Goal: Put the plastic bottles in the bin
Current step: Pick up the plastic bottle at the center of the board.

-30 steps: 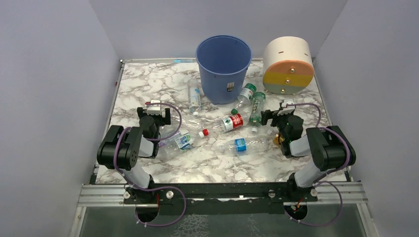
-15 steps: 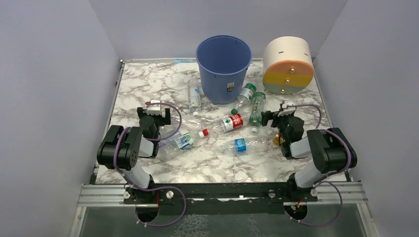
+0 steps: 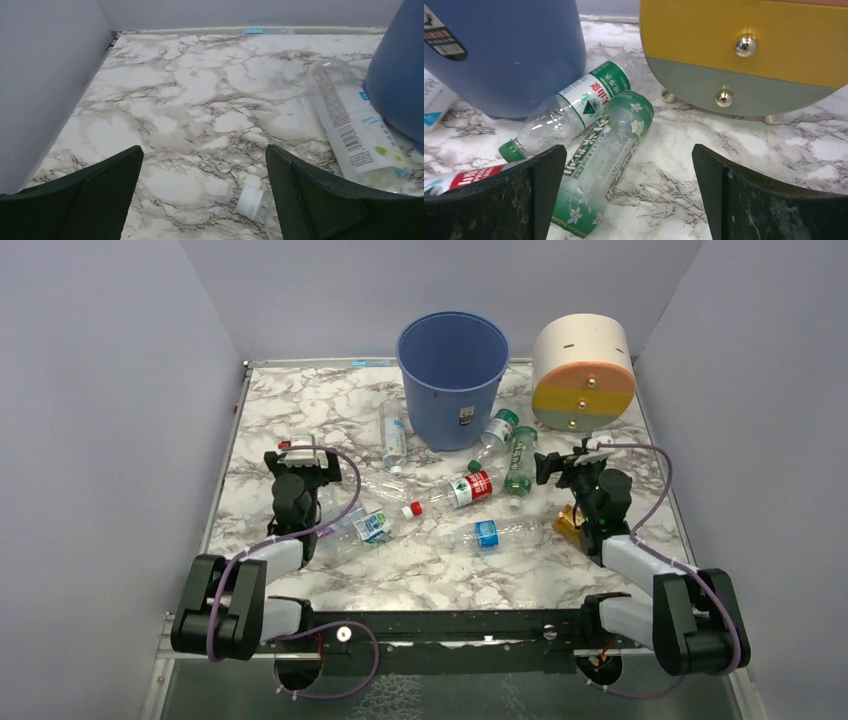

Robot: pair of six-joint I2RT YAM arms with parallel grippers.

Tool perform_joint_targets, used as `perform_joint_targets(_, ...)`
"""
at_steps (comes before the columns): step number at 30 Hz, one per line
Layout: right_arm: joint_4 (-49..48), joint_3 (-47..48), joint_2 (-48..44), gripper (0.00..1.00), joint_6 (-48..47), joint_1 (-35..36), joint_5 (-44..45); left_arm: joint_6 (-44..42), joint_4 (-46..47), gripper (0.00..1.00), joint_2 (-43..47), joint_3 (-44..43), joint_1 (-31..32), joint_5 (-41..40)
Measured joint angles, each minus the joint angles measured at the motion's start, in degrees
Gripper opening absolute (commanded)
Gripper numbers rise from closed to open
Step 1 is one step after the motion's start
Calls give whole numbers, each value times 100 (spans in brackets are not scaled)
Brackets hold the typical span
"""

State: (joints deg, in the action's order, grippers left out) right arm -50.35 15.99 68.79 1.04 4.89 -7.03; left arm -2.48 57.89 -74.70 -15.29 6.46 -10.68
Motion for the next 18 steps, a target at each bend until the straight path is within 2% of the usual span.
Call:
perform_joint_targets(5, 1040, 463, -754, 100, 144, 0, -120, 450, -540, 99, 730, -142, 175, 114)
perform_joint_targets(13, 2896, 2004, -1561, 99, 402, 0, -570, 977, -1985, 99, 1073, -1451, 660, 1294)
perform_joint_targets(18, 4273, 2994, -1720, 99, 732, 0, -664, 1366, -2868, 99, 1453, -2155, 1001, 1982)
